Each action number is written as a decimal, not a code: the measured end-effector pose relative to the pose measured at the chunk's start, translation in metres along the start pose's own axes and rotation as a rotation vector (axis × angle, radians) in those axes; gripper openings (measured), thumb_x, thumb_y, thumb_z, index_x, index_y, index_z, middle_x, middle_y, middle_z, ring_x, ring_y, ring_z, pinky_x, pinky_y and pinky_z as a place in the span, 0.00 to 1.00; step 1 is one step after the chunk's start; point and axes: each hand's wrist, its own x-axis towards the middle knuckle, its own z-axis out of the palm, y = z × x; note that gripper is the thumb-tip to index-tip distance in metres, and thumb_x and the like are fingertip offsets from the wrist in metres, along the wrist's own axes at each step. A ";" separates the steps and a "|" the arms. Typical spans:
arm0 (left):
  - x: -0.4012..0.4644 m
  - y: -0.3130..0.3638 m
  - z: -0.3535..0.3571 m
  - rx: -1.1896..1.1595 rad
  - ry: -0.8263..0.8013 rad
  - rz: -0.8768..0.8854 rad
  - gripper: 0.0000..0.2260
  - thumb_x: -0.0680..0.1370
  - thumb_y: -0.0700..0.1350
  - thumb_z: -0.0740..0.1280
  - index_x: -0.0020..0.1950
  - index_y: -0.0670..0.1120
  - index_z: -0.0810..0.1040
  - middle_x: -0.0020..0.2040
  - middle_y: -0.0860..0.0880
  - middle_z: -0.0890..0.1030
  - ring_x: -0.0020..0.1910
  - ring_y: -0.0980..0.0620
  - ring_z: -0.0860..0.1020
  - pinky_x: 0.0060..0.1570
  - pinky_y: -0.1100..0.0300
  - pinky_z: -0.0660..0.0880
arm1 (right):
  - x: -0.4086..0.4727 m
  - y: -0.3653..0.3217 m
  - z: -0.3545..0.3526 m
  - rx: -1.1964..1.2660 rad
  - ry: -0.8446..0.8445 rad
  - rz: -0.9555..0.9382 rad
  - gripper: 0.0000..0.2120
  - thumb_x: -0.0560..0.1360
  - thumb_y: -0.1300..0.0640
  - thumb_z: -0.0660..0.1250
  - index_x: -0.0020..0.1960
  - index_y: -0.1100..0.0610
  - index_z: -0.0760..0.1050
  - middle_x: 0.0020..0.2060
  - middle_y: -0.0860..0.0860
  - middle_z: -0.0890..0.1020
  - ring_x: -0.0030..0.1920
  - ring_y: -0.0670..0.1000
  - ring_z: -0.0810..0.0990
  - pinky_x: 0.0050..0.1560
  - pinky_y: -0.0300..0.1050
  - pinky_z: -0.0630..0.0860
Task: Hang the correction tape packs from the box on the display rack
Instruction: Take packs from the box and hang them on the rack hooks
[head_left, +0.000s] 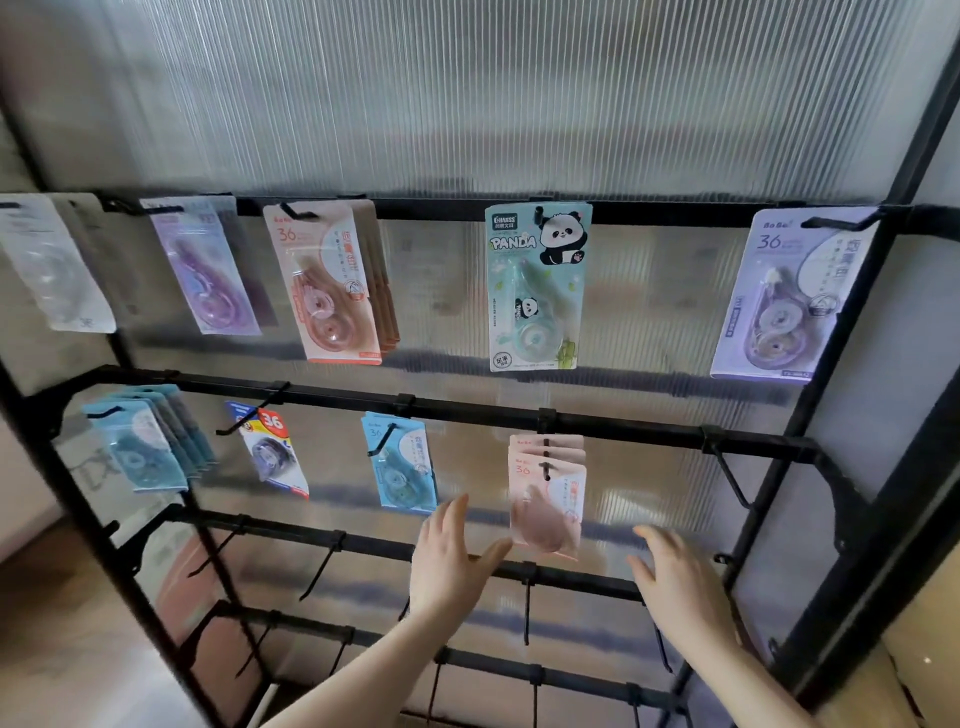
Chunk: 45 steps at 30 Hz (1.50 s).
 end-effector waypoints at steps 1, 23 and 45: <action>-0.003 -0.005 -0.004 0.023 0.016 0.005 0.35 0.74 0.64 0.65 0.75 0.49 0.59 0.74 0.51 0.64 0.72 0.52 0.63 0.70 0.56 0.64 | -0.001 -0.004 0.003 0.008 -0.001 -0.013 0.20 0.80 0.50 0.58 0.71 0.53 0.66 0.66 0.47 0.73 0.63 0.46 0.73 0.59 0.36 0.70; -0.052 -0.150 -0.096 0.249 -0.003 -0.035 0.50 0.62 0.77 0.42 0.77 0.49 0.57 0.77 0.50 0.58 0.77 0.51 0.52 0.74 0.59 0.49 | -0.035 -0.151 0.082 -0.021 0.090 -0.263 0.20 0.58 0.59 0.81 0.47 0.60 0.81 0.40 0.54 0.82 0.37 0.55 0.82 0.37 0.47 0.79; -0.078 -0.276 -0.086 0.230 -0.219 -0.113 0.38 0.76 0.65 0.61 0.78 0.47 0.53 0.78 0.47 0.56 0.77 0.50 0.51 0.75 0.57 0.48 | -0.116 -0.218 0.187 -0.020 -0.219 -0.033 0.23 0.77 0.51 0.64 0.70 0.56 0.68 0.69 0.57 0.70 0.69 0.57 0.68 0.67 0.51 0.66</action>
